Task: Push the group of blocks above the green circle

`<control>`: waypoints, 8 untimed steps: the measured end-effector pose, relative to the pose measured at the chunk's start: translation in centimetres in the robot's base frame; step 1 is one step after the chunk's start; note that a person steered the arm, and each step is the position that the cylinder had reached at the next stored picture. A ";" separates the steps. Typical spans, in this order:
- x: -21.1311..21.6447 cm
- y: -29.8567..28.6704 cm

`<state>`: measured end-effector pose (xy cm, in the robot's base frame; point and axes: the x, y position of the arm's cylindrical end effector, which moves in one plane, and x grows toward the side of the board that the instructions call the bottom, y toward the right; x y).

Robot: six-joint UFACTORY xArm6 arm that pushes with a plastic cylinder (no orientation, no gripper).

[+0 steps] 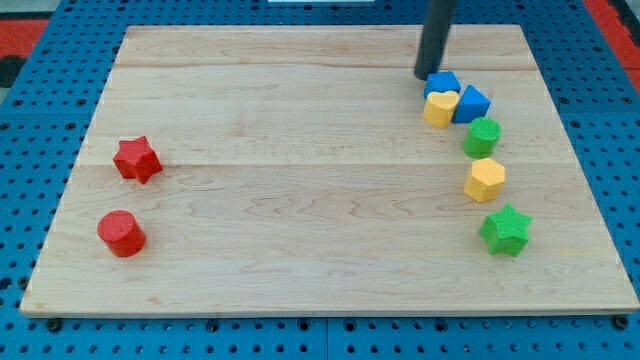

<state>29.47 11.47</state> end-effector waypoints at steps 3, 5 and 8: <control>6.6 -1.2; 6.6 3.8; 4.4 -1.7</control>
<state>33.83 9.74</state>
